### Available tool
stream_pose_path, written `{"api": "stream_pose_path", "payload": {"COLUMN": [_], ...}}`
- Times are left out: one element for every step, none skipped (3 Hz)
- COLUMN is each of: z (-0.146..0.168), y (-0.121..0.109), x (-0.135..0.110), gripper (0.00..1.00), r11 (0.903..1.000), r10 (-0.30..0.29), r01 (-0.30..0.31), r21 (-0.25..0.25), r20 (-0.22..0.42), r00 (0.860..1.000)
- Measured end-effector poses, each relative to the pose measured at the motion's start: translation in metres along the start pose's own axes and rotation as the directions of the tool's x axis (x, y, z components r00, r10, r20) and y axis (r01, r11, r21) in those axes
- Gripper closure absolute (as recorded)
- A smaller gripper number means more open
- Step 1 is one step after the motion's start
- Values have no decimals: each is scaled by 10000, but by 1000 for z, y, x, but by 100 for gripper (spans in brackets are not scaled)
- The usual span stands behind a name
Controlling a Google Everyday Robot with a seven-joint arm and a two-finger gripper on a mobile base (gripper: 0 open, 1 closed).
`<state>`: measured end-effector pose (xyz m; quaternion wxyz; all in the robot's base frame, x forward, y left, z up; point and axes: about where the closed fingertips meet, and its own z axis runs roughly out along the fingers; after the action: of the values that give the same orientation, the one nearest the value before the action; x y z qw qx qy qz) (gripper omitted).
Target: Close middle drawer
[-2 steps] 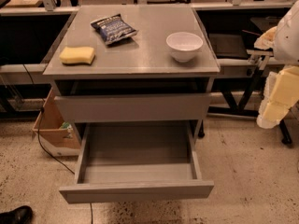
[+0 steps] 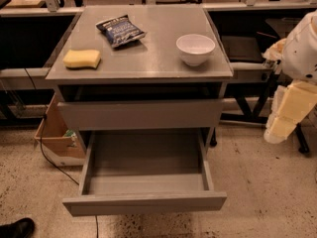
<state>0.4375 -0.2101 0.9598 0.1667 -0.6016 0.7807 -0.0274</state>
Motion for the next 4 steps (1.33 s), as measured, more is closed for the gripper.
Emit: {"api": "stream_pose_path", "payload": {"z": [33, 92, 159, 161], "y": [20, 45, 73, 74], "x": [-10, -22, -35, -36], "gripper": [0, 0, 0, 0], "r11": [10000, 9994, 9968, 9967], "r10": [-4, -125, -243, -245], "r01": [7, 158, 346, 351], "r21": [-79, -320, -724, -727], "r20": [467, 998, 1387, 1419], "r00": [9989, 9949, 9900, 9896]}}
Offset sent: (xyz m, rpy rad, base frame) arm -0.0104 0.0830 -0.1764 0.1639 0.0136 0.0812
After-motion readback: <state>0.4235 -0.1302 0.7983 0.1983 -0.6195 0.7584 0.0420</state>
